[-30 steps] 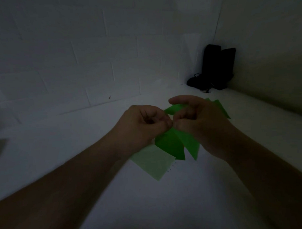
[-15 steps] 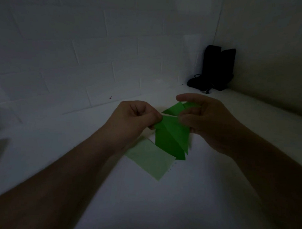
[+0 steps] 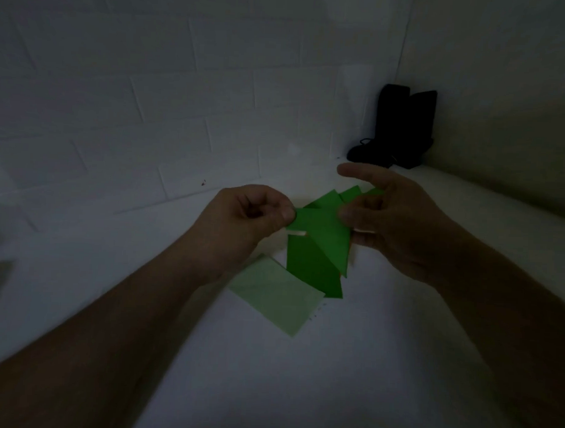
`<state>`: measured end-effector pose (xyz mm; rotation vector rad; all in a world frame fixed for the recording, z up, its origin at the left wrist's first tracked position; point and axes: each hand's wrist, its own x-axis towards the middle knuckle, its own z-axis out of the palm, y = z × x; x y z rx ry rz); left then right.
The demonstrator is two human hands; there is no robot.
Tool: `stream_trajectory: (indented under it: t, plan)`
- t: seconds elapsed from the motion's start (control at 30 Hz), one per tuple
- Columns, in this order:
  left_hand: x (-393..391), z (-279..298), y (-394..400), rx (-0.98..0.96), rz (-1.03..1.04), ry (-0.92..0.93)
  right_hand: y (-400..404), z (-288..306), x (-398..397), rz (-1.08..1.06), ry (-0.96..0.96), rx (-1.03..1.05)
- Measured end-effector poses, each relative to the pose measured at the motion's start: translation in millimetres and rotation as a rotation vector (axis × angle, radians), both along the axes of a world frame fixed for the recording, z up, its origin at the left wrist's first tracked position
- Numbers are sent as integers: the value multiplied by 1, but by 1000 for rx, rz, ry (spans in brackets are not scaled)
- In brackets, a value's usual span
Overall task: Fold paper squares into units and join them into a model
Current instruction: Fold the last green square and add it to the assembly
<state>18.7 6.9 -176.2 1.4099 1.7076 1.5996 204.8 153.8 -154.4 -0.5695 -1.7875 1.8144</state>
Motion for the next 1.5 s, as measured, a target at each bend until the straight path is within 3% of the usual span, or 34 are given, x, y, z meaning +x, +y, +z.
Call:
stream_trajectory:
  t: [0.13,0.47,0.7,0.93,1.03,1.1,1.27,1.4,1.5]
  plan:
    - [-2,-1,2,79,-11,41,-4,-5,-7,68,-49,-152]
    - [0,-11,7,192,-104,144,-17,-12,-7,281,-168,-116]
    - [0,-11,7,191,-64,229,-17,-9,-5,308,-174,-113]
    - [2,-8,6,225,13,456,-17,-3,-6,247,-110,-166]
    - [5,-5,5,251,17,539,-19,-2,-5,313,-116,-207]
    - [11,-5,3,244,-14,446,-19,-3,-4,378,-69,-253]
    - [21,5,-6,93,-143,-13,-16,-3,-3,365,165,-352]
    - [15,5,-8,-87,-280,-28,-15,-3,-4,339,220,-332]
    - [13,3,-5,-60,-243,-10,-13,-4,-6,295,230,-336]
